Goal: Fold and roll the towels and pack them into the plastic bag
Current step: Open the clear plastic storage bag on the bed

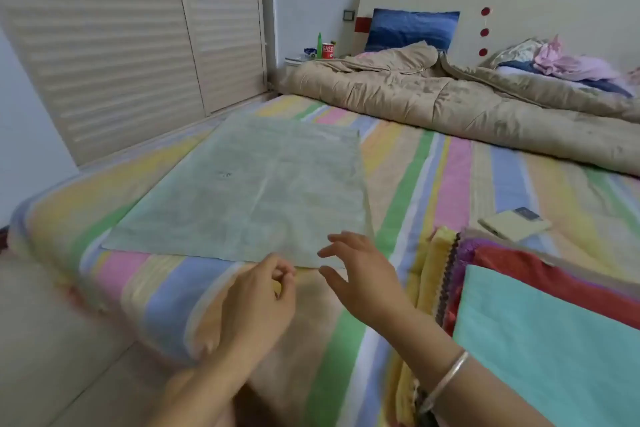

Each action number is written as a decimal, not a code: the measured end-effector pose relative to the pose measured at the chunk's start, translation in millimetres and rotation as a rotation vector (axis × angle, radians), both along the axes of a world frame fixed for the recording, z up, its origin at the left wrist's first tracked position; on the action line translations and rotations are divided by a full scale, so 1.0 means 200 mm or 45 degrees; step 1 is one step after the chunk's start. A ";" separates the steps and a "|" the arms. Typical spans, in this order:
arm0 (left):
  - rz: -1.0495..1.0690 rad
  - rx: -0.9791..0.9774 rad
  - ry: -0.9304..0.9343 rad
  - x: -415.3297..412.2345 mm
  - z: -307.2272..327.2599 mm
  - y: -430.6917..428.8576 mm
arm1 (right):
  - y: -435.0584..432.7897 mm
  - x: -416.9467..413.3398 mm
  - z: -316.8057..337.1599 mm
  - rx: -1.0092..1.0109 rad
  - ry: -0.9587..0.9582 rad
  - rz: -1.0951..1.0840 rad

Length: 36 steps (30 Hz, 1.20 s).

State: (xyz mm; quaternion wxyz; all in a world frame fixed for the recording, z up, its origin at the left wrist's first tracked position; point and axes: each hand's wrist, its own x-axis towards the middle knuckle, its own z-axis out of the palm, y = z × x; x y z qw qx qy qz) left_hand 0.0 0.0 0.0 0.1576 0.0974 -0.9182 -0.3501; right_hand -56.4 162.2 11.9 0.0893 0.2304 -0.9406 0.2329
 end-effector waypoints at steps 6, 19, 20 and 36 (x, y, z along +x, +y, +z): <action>-0.001 0.834 -0.495 -0.14 -0.22 0.08 | -0.04 -0.27 -0.17 0.204 -0.115 0.068; 0.203 1.614 -0.437 -0.28 -0.18 0.08 | -0.07 -0.38 -0.21 0.384 -0.024 0.074; 0.216 1.623 -0.442 -0.29 -0.19 0.07 | -0.08 -0.37 -0.22 0.367 0.018 0.060; 0.264 1.365 -0.285 -0.32 -0.31 0.15 | -0.09 -0.34 -0.26 0.261 -0.048 -0.044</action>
